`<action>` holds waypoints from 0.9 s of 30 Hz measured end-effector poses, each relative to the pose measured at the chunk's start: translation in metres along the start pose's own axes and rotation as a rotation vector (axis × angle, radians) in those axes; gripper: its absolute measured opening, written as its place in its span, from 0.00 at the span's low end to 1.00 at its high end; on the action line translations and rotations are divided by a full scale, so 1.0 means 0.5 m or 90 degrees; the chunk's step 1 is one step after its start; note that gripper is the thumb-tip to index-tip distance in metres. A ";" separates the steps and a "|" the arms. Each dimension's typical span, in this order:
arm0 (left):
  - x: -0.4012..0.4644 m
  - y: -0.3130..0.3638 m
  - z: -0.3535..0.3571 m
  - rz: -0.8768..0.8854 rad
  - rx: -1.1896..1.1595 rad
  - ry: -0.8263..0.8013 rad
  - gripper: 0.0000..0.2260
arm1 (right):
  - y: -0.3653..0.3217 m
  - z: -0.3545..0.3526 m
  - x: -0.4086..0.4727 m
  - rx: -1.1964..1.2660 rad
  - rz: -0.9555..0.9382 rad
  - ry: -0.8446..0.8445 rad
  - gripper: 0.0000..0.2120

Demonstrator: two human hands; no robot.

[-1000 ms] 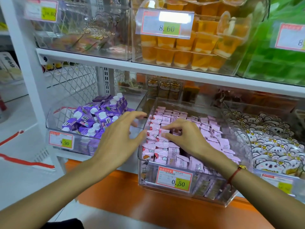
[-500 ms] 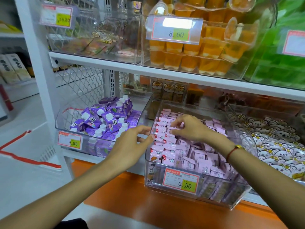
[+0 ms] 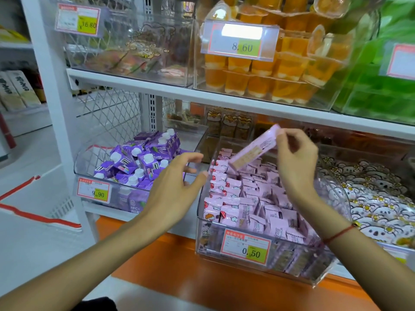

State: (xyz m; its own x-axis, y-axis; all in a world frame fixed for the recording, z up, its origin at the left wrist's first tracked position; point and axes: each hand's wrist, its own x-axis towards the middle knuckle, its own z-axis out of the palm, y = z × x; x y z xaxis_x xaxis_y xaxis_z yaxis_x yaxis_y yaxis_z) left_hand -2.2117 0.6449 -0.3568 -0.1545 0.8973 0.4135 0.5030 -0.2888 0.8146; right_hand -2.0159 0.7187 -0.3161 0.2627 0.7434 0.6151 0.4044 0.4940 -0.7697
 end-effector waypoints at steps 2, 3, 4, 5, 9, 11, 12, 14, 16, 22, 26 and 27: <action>-0.003 0.005 -0.001 0.069 -0.013 0.007 0.21 | -0.019 -0.018 -0.009 0.155 0.162 0.039 0.08; -0.005 0.008 -0.001 0.110 -0.012 -0.008 0.26 | -0.027 -0.025 -0.018 0.243 0.251 0.007 0.08; -0.006 0.013 0.000 0.150 -0.005 -0.029 0.30 | -0.034 -0.030 -0.029 0.324 0.331 -0.041 0.08; -0.007 0.017 0.002 0.189 0.000 -0.047 0.32 | -0.040 -0.034 -0.041 0.395 0.404 -0.084 0.08; -0.009 0.033 0.007 0.259 -0.049 -0.031 0.19 | -0.050 -0.037 -0.072 0.518 0.573 -0.162 0.08; -0.007 0.040 0.005 0.166 -0.142 -0.008 0.14 | -0.044 -0.039 -0.070 0.522 0.606 -0.192 0.08; -0.004 0.043 0.004 0.100 -0.197 0.002 0.13 | -0.042 -0.039 -0.068 0.508 0.605 -0.220 0.09; 0.001 0.044 0.003 -0.028 -0.293 0.003 0.07 | -0.037 -0.041 -0.067 0.381 0.509 -0.303 0.15; 0.003 0.047 0.004 -0.119 -0.332 -0.017 0.08 | -0.037 -0.039 -0.072 0.209 0.347 -0.384 0.21; 0.003 0.051 0.005 -0.126 -0.323 -0.100 0.14 | -0.035 -0.033 -0.082 0.195 0.128 -0.402 0.07; 0.014 0.047 0.000 0.026 -0.241 -0.128 0.11 | -0.020 -0.026 -0.064 0.213 0.120 -0.408 0.12; 0.022 0.045 -0.003 0.044 -0.239 -0.096 0.11 | -0.012 -0.023 -0.052 0.182 0.097 -0.417 0.13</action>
State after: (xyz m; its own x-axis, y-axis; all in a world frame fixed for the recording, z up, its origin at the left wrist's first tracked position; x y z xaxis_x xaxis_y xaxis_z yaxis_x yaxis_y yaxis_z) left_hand -2.2034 0.6476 -0.3331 0.0098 0.9023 0.4310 0.1576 -0.4270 0.8904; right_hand -2.0151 0.6910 -0.3256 -0.3159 0.8863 0.3387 0.1373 0.3959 -0.9080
